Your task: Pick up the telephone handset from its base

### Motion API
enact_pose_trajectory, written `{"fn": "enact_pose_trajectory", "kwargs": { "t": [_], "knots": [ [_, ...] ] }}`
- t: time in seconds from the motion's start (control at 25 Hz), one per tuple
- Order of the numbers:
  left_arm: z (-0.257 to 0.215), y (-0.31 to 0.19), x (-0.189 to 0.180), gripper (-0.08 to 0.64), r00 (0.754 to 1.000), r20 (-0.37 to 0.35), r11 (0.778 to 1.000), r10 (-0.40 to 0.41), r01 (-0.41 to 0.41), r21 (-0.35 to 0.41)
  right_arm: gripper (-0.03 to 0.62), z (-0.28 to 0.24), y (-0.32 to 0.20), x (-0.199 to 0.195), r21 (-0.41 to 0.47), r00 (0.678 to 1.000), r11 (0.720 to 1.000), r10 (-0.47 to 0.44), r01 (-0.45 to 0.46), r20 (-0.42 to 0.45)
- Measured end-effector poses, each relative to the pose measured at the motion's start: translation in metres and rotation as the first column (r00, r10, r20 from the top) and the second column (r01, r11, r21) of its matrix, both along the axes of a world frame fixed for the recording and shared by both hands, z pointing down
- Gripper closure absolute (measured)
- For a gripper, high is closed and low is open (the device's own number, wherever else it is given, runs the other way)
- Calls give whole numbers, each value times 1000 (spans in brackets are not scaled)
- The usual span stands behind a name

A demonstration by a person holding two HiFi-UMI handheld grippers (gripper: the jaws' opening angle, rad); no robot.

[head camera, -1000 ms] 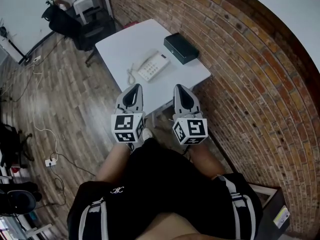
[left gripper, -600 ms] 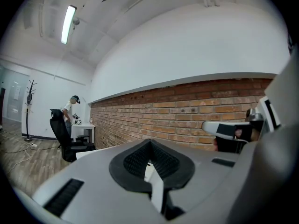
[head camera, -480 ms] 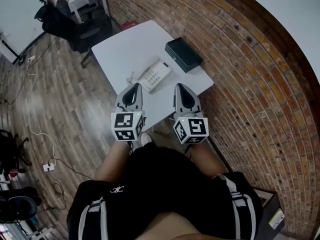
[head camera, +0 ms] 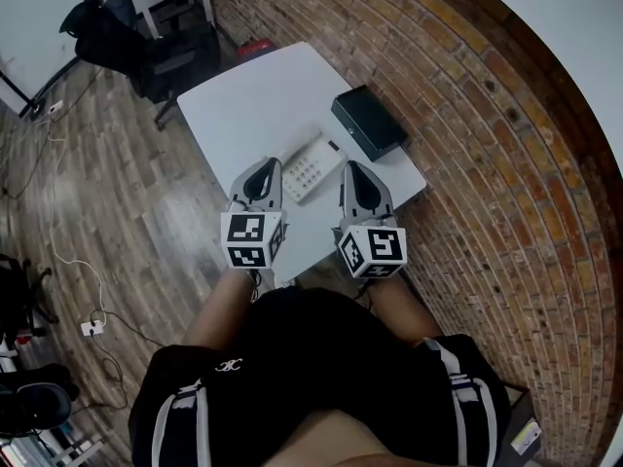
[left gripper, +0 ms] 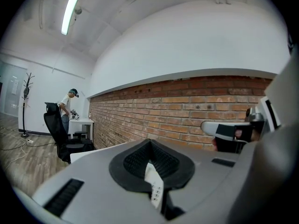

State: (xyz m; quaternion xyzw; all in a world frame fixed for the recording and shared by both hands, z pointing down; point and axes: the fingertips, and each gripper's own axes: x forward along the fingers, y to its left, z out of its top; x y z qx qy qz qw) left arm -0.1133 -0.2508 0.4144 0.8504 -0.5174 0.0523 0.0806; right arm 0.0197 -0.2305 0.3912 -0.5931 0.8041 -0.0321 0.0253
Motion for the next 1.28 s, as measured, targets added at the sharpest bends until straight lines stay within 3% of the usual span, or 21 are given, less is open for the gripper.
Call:
{"fn": "enact_pose_trajectory", "kwargs": {
  "t": [0.36,0.56,0.72,0.96,1.28],
  "knots": [
    [28,-43,5,558,1000,23,998,7,-5,-64,594,19,-37,11,-74,999,997,11,-8,37],
    [54,-63,12,558,997,80,995,16,-8,-100,594,24,-48,27,-113,997,993,-4,14,83],
    [74,-79,13,558,992,124,990,26,-9,-141,594,34,-47,41,-126,998,992,1,6,57],
    [117,-96,25,557,984,151,965,94,-52,-257,594,40,-50,61,-118,1000,993,15,-12,26],
    [162,-115,48,345,950,233,928,209,-118,-353,594,45,-56,77,-128,999,991,38,-40,-16]
  ]
}}
